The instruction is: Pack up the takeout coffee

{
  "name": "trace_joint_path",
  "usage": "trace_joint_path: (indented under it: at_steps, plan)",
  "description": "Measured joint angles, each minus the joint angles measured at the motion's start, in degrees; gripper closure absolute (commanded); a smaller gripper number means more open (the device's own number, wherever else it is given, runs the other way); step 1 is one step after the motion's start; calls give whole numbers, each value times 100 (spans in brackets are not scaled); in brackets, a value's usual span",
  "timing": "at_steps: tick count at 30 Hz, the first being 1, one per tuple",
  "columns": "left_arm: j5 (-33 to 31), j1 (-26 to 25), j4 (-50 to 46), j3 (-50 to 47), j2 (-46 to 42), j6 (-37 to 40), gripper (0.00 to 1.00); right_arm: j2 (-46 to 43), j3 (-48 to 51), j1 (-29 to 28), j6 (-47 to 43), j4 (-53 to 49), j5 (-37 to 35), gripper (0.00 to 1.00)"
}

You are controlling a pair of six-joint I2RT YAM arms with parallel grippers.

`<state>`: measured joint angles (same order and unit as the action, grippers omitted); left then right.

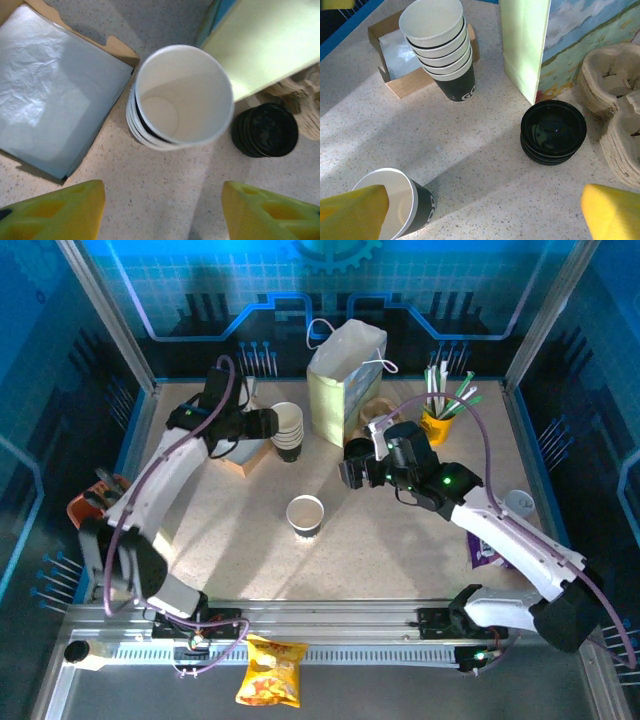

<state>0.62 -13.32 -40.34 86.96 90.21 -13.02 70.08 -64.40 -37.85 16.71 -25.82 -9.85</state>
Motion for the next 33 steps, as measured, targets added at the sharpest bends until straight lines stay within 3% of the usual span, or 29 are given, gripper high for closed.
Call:
trace_joint_path:
  at_steps: [9, 14, 20, 33]
  plan:
    - [116, 201, -323, 1032, 1392, 66, 47, 175, -33, -13, 42, 66, 7, 1]
    - [138, 201, -555, 1602, 1864, 216, 63, 227, -44, -44, 44, 79, 9, 1]
    - [140, 201, -800, 1950, 2151, 385, 82, 295, -61, -46, 48, 98, 42, 1]
    - [131, 201, -1047, 2129, 2236, 466, 94, 457, -85, -52, 107, 103, 111, 1]
